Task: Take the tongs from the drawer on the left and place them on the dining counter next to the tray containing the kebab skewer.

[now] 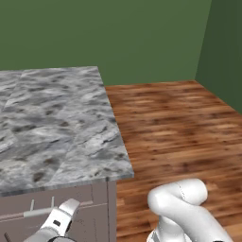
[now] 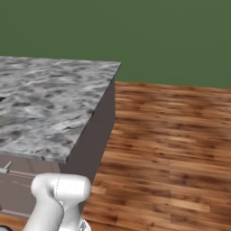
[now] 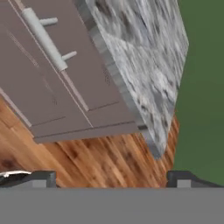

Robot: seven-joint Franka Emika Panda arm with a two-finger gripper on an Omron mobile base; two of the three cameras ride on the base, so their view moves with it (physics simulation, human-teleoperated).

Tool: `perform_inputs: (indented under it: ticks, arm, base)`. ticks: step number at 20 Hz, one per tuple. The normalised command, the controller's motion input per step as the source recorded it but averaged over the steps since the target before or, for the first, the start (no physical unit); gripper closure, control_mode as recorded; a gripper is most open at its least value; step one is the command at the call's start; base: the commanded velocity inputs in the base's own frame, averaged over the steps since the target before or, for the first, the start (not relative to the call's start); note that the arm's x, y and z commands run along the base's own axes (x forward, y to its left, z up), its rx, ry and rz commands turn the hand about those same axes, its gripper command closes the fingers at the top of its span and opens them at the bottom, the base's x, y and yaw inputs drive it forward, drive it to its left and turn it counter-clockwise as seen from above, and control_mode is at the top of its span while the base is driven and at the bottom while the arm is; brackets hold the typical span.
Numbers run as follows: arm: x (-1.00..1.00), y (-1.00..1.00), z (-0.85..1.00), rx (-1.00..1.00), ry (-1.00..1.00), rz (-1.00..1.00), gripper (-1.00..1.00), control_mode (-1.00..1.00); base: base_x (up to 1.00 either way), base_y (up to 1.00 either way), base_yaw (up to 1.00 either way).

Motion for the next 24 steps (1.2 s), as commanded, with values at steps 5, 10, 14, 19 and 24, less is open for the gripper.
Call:
perform_inputs:
  ticks: [5, 10, 14, 19, 24]
  arm:
    - [0.04, 0.76, -0.53, -0.12, -0.1, 0.14, -1.0, -1.0]
    - [0.32, 0.87, -0.46, -0.03, -0.12, 0.13, -1.0, -1.0]
    - [0.57, 0.52, -0.38, 0.0, -0.12, 0.07, -1.0, -1.0]
    - [0.59, 0.07, -0.34, 0.0, -0.01, 0.0, -1.0, -1.0]
    - [0.68, 0.0, -0.3, 0.0, 0.0, 0.04, -1.0, -1.0]
  base:
    - [0.0, 0.0, 0.0]
    - [0.0, 0.0, 0.0]
    - [0.0, 0.0, 0.0]
    - [0.0, 0.0, 0.0]
    - [0.0, 0.0, 0.0]
